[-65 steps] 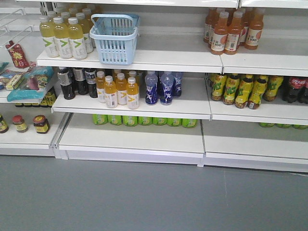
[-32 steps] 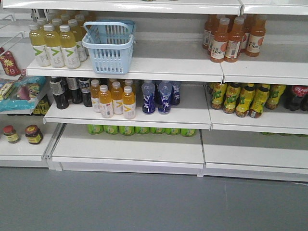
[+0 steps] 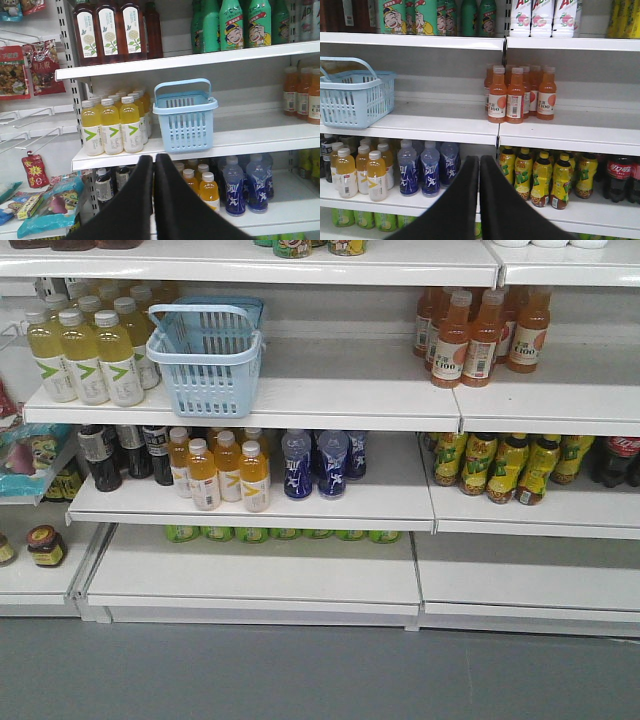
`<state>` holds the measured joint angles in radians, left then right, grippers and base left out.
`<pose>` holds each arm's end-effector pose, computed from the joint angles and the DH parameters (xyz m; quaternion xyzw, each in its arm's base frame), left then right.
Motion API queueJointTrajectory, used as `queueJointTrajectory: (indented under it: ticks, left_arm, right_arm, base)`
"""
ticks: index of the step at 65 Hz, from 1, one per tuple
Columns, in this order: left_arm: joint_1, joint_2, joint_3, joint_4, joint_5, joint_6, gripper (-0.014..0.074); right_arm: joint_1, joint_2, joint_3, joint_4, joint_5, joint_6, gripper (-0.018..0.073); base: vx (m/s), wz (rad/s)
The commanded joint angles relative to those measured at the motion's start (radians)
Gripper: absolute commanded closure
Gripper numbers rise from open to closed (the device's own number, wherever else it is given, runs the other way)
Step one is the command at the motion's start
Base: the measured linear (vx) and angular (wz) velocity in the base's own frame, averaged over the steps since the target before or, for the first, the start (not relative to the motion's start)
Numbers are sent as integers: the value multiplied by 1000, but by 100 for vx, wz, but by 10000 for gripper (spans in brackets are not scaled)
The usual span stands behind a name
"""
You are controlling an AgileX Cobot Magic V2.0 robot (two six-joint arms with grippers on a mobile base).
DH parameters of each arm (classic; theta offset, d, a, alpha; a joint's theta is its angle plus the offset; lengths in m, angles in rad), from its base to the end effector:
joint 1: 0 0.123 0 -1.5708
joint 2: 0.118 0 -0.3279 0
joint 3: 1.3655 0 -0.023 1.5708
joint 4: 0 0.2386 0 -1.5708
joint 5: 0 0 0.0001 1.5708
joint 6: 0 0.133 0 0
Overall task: Place coke in basket with both arms
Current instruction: 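Drive the base toward the shelf holding the light-blue basket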
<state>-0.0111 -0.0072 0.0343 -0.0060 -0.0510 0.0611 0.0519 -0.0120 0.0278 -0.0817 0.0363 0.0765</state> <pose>0.0431 -0.0004 0.2112 0.0220 0.6664 0.0165 0.7451 0.0432 0.0018 0.2023 -0.0187 0.6943 0.0158 0.7193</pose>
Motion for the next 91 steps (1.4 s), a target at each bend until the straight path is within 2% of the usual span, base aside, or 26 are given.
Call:
queueJointTrajectory:
  ticks: [1,91]
  left_arm:
    - [-6,-20,6,-8,-70,-8,603]
    - [-6,-20,6,-8,-70,-8,603]
  right_arm:
    - [-2,-14,15,-10,-70,-4,564]
    - [-2,-14,15,-10,-70,-4,564]
  base:
    - [16,-4]
    - [12,-3]
